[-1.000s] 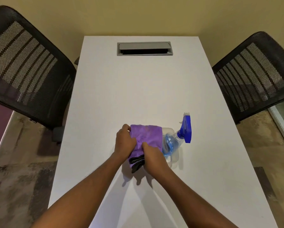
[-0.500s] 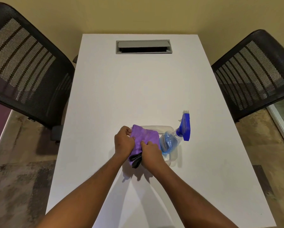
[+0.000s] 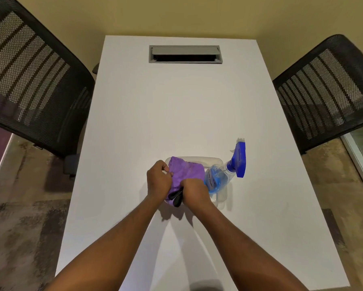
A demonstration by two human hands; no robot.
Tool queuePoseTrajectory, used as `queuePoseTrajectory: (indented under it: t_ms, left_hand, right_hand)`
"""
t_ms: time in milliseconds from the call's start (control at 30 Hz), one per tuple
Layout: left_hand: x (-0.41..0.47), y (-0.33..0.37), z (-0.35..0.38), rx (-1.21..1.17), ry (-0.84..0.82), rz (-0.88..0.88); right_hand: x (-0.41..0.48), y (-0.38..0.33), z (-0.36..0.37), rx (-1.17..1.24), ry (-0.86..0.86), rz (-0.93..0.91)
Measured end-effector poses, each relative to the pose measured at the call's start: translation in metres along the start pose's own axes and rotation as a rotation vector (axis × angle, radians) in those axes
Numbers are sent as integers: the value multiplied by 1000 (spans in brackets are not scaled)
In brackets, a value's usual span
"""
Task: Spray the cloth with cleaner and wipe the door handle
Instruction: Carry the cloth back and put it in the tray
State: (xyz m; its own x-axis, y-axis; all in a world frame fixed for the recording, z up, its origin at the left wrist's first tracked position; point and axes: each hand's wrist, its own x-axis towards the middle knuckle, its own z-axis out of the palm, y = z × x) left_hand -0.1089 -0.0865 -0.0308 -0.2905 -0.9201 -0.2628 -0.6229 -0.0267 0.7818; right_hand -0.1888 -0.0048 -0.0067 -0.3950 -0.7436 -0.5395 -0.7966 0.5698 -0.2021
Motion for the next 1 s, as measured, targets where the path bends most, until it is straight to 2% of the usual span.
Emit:
queuePoseTrajectory:
  t_ms: [233,400,600,733,867,1000]
  left_hand:
    - [-5,-1,0,30,-46,41]
    - [-21,-6,-6,39,28,63]
    - [-33,-24,-11,15,-44,-214]
    - [-33,-27,-12,-24,-85,-259]
    - [-31,-27,-13,-17,-90,-233]
    - [-29,-26,-13,-73,-96,-290]
  right_hand:
    - [11,-2,-1,10,-108,23]
    - [15,-3,9,40,-23,59]
    - [22,-9,20,62,-11,138]
    - [27,-14,19,100,-79,189]
    - [26,-11,14,88,-148,113]
    - [11,-2,7,137,-217,-62]
